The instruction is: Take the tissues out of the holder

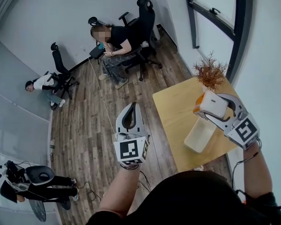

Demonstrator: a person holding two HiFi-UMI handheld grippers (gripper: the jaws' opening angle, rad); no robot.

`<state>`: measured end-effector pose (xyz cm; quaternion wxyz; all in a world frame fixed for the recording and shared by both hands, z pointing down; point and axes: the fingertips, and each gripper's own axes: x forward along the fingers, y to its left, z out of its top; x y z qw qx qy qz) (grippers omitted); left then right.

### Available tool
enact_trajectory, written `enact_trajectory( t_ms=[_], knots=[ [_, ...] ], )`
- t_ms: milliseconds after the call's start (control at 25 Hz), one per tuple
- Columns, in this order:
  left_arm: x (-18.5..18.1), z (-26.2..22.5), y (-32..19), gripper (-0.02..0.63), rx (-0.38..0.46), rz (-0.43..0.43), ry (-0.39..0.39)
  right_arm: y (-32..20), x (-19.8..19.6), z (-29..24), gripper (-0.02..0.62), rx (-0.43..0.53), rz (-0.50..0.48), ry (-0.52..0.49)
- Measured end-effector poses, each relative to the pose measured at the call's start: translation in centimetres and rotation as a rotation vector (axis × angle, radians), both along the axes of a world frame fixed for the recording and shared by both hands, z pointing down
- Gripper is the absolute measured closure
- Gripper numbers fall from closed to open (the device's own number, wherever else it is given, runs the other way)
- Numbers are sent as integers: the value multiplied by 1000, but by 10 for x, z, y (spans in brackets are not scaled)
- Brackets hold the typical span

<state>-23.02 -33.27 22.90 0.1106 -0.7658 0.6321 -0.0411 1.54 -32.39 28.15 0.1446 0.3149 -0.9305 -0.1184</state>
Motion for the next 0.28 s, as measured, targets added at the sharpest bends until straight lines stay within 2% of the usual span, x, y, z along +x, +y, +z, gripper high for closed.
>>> enact_trajectory(
  t_ms=[280],
  knots=[
    [-4,-1,-8,601,-2,-5,9,-7,-6,-10,302,11,-8,-6]
  ],
)
